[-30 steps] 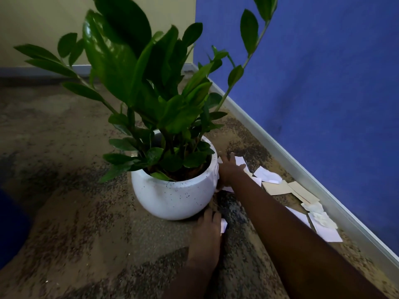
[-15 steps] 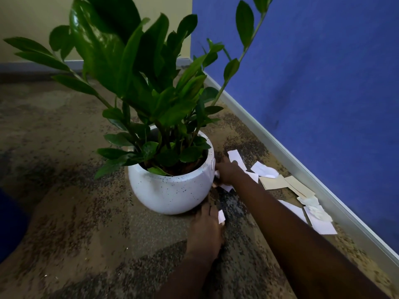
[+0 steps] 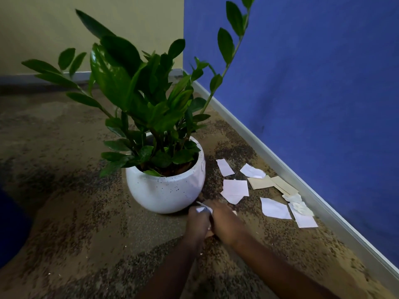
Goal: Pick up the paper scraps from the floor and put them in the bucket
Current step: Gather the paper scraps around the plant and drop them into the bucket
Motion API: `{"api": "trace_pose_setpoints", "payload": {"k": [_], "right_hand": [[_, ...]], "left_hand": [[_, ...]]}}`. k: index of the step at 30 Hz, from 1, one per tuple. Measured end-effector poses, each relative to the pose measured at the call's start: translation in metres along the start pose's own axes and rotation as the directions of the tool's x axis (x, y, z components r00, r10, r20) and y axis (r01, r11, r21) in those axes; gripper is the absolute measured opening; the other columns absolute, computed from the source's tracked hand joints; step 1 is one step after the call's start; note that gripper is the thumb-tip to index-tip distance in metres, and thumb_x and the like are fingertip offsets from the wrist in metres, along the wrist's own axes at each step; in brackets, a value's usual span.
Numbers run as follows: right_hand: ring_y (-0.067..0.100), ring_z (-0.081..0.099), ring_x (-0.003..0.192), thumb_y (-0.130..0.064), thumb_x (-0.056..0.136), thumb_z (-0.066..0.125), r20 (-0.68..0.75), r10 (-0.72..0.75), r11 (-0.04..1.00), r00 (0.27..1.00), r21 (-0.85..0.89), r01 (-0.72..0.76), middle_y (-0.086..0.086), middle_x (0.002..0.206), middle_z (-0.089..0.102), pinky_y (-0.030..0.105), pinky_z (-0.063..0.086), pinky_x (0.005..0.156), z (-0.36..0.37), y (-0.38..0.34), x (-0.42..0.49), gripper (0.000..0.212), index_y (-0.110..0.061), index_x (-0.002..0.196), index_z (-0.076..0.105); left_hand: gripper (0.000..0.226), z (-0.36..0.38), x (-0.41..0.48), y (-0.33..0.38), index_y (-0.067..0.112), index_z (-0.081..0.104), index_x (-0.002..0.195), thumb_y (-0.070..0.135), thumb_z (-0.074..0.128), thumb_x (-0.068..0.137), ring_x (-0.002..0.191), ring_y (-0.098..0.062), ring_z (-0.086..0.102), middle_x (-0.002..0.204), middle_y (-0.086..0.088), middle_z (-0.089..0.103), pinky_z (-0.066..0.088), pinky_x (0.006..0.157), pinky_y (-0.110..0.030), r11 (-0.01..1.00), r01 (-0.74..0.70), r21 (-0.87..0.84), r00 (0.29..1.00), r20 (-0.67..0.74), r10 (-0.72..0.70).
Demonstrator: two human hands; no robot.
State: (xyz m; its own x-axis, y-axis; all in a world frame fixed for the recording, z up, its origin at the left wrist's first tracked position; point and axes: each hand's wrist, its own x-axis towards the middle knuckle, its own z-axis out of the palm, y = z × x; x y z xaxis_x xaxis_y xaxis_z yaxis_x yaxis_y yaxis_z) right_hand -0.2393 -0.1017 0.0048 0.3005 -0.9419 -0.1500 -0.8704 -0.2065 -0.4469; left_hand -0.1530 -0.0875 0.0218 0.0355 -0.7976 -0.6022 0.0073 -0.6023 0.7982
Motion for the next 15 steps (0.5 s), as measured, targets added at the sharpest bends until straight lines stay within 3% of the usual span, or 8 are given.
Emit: {"api": "trace_pose_setpoints", "payload": {"k": [3,5,6,7,9,10,12,15], "right_hand": [[0.023,0.044,0.130,-0.013,0.094,0.048,0.026,0.023,0.991,0.999,0.133,-0.027,0.010,0.143,0.043,0.026,0.032,0.105,0.002,-0.004,-0.017,0.048,-0.007,0.140,0.037],[0.027,0.047,0.124,-0.007,0.088,0.050,0.071,-0.044,0.989,0.997,0.143,0.033,0.014,0.135,0.046,0.024,0.034,0.097,0.003,-0.002,-0.023,0.050,-0.005,0.137,0.039],[0.028,0.050,0.120,-0.002,0.085,0.049,0.096,-0.076,0.980,0.992,0.190,0.056,0.017,0.130,0.049,0.024,0.036,0.094,0.002,-0.002,-0.024,0.050,-0.005,0.134,0.042],[0.027,0.053,0.116,0.001,0.083,0.047,0.123,-0.095,0.962,0.988,0.267,0.060,0.018,0.123,0.052,0.025,0.039,0.094,0.001,-0.002,-0.024,0.048,-0.007,0.130,0.045],[0.014,0.058,0.103,0.006,0.081,0.050,0.169,-0.085,0.901,0.982,0.435,0.004,0.009,0.113,0.058,0.021,0.048,0.093,-0.007,-0.001,-0.023,0.045,-0.015,0.121,0.051],[0.010,0.059,0.101,0.008,0.081,0.053,0.172,-0.050,0.886,0.984,0.463,-0.036,0.007,0.114,0.059,0.016,0.049,0.090,-0.013,0.002,-0.021,0.048,-0.014,0.123,0.053],[0.016,0.053,0.121,0.006,0.081,0.055,0.140,0.023,0.904,0.990,0.421,-0.081,0.008,0.134,0.053,0.020,0.042,0.101,-0.023,0.012,-0.016,0.055,-0.012,0.133,0.050],[0.017,0.026,0.143,-0.012,0.087,0.059,0.165,0.063,0.990,0.984,0.111,-0.082,0.006,0.156,0.023,0.023,0.024,0.113,-0.030,0.032,-0.008,0.065,-0.012,0.146,0.031]], "left_hand": [[0.051,0.010,-0.009,0.005,0.002,0.054,0.116,-0.021,0.022,0.083,0.091,-0.022,0.061,0.096,-0.010,0.067,0.051,0.074,-0.031,0.954,0.197,-0.226,0.979,0.104,-0.177],[0.026,0.004,-0.011,0.000,0.014,0.067,0.094,0.017,0.040,0.097,0.082,-0.019,0.062,0.072,-0.001,0.075,0.047,0.069,-0.030,0.950,0.124,-0.287,0.988,0.124,-0.092],[0.030,-0.001,-0.012,-0.002,0.014,0.066,0.087,0.033,0.044,0.096,0.077,-0.018,0.062,0.066,0.000,0.074,0.046,0.070,-0.029,0.953,0.083,-0.290,0.994,0.093,-0.058],[0.030,-0.004,-0.012,-0.003,0.008,0.063,0.089,0.033,0.048,0.095,0.071,-0.018,0.063,0.067,-0.003,0.070,0.048,0.069,-0.027,0.943,0.071,-0.325,0.993,0.112,-0.036],[0.011,-0.004,-0.011,-0.005,0.006,0.052,0.103,0.012,0.051,0.094,0.056,-0.015,0.064,0.076,-0.008,0.061,0.048,0.060,-0.025,0.920,0.071,-0.385,0.992,0.122,-0.025],[0.019,-0.004,-0.008,-0.007,0.008,0.050,0.112,0.001,0.047,0.094,0.056,-0.015,0.063,0.085,-0.011,0.060,0.047,0.059,-0.026,0.917,0.061,-0.394,0.995,0.102,-0.023],[0.038,-0.005,-0.008,-0.002,0.006,0.049,0.127,-0.010,0.038,0.093,0.075,-0.023,0.062,0.108,-0.017,0.057,0.048,0.067,-0.033,0.908,0.036,-0.418,0.998,0.069,-0.008],[0.043,-0.010,-0.007,0.000,0.005,0.043,0.138,-0.004,0.035,0.096,0.126,-0.037,0.046,0.143,-0.016,0.044,0.045,0.097,-0.048,0.925,0.065,-0.374,0.998,0.027,-0.059]]}}
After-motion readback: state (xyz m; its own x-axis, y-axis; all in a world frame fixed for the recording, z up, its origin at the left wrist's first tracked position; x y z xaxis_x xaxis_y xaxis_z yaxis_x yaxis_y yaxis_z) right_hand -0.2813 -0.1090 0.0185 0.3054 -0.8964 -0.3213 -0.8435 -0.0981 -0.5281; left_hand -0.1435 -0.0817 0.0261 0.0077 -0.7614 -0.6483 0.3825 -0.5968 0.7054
